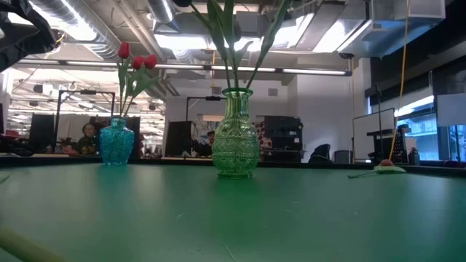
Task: Sort flowers into vase by color
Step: Put the dark red tulip into the bottom bottom blue vase
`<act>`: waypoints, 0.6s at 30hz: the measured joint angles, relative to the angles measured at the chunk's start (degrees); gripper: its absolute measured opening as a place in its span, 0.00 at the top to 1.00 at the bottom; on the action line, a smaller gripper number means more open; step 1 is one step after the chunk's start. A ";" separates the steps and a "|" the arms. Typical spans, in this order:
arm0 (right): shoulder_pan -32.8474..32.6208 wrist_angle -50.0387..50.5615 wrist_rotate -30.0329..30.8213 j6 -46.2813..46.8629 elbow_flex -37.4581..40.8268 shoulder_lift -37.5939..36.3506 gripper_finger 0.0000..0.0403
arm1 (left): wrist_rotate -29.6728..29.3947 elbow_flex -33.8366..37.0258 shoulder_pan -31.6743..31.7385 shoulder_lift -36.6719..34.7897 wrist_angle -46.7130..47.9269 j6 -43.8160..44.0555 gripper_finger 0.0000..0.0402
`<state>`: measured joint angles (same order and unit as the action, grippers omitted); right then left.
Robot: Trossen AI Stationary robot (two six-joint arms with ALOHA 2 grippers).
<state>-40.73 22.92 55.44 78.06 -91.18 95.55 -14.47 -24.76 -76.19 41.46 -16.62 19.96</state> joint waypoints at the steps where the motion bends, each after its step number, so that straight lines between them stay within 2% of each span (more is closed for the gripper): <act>1: 0.00 0.00 0.00 0.00 0.00 0.00 0.51 | 0.00 0.15 0.01 0.07 0.05 1.18 1.00; 5: 0.17 0.00 0.01 0.02 0.00 -0.02 0.51 | 0.00 0.23 0.01 0.10 0.02 4.89 0.96; 15: 0.79 0.00 -1.64 0.15 -0.02 -0.02 0.51 | 0.09 0.23 0.01 0.10 -0.55 10.62 0.76; 18: 0.79 0.00 -1.64 0.15 -0.02 -0.02 0.51 | 1.72 0.23 0.01 0.10 -0.64 11.40 0.73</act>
<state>-39.94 22.92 53.80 78.21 -91.20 95.53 -12.75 -24.53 -76.18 41.56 -17.27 31.35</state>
